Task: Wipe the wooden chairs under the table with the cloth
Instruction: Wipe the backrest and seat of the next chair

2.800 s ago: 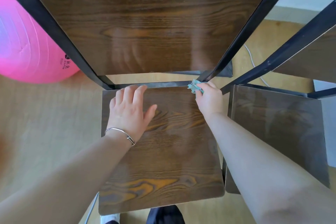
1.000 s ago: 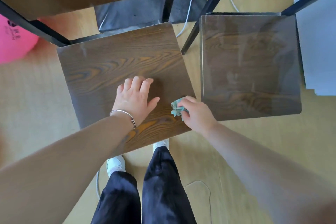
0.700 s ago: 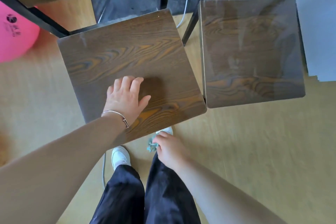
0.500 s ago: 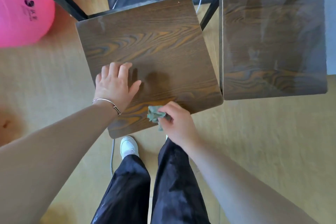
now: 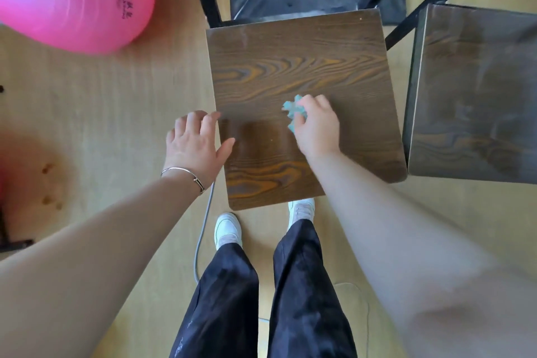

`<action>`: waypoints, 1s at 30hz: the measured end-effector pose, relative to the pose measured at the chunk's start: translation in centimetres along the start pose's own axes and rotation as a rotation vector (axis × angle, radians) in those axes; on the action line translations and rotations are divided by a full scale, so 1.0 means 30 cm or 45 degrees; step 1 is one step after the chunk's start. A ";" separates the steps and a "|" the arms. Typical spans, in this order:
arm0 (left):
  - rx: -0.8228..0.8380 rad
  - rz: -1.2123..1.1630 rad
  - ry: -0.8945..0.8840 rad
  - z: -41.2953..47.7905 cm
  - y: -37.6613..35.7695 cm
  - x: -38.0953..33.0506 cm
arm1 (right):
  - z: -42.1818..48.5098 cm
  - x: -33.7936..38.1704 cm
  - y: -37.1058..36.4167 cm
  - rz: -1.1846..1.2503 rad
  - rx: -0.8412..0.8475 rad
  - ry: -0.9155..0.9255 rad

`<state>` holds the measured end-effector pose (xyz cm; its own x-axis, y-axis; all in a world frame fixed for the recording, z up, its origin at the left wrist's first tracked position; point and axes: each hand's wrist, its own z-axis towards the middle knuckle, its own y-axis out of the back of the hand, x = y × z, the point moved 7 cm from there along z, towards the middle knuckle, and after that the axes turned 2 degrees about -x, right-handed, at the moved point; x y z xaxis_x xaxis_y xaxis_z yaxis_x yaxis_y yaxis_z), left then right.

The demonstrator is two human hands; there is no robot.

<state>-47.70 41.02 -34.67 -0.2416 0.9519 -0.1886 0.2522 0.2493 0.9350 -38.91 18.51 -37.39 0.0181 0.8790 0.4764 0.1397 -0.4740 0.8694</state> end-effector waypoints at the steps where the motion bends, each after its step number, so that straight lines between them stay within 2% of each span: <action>1: 0.008 -0.003 0.008 -0.009 -0.002 0.011 | -0.052 0.046 -0.033 0.018 0.058 0.088; 4: 0.019 -0.015 -0.008 -0.041 -0.006 0.024 | -0.256 0.136 -0.127 0.075 0.276 0.269; 7: 0.020 -0.022 -0.035 -0.071 -0.007 0.027 | -0.452 0.186 -0.182 0.145 0.401 0.396; 13: 0.042 0.006 -0.052 -0.121 -0.012 0.037 | -0.565 0.209 -0.220 0.226 0.612 0.364; 14: 0.034 0.003 -0.057 -0.126 -0.006 0.038 | -0.541 0.198 -0.187 0.275 0.588 0.327; 16: 0.020 -0.001 -0.068 -0.132 0.004 0.038 | -0.446 0.125 -0.067 0.303 0.325 0.215; 19: 0.001 -0.004 -0.089 -0.133 0.011 0.039 | -0.298 -0.108 0.133 0.126 -0.145 -0.061; 21: -0.003 -0.015 -0.098 -0.129 0.011 0.039 | -0.241 -0.272 0.209 0.006 -0.261 -0.259; 23: -0.003 -0.022 -0.103 -0.127 0.010 0.042 | -0.225 -0.390 0.228 -0.037 -0.273 -0.464; 25: -0.003 -0.017 -0.109 -0.130 0.008 0.048 | -0.241 -0.415 0.189 -0.050 -0.208 -0.570; 27: -0.002 -0.012 -0.111 -0.136 0.008 0.058 | -0.278 -0.343 0.121 -0.026 -0.121 -0.510; 30: 0.008 -0.014 -0.093 -0.149 0.019 0.084 | -0.368 -0.147 0.008 0.067 0.033 -0.288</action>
<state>-52.37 42.76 -33.28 -0.1758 0.9594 -0.2204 0.2557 0.2607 0.9310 -49.89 13.97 -37.84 0.2473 0.8434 0.4770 0.1579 -0.5208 0.8390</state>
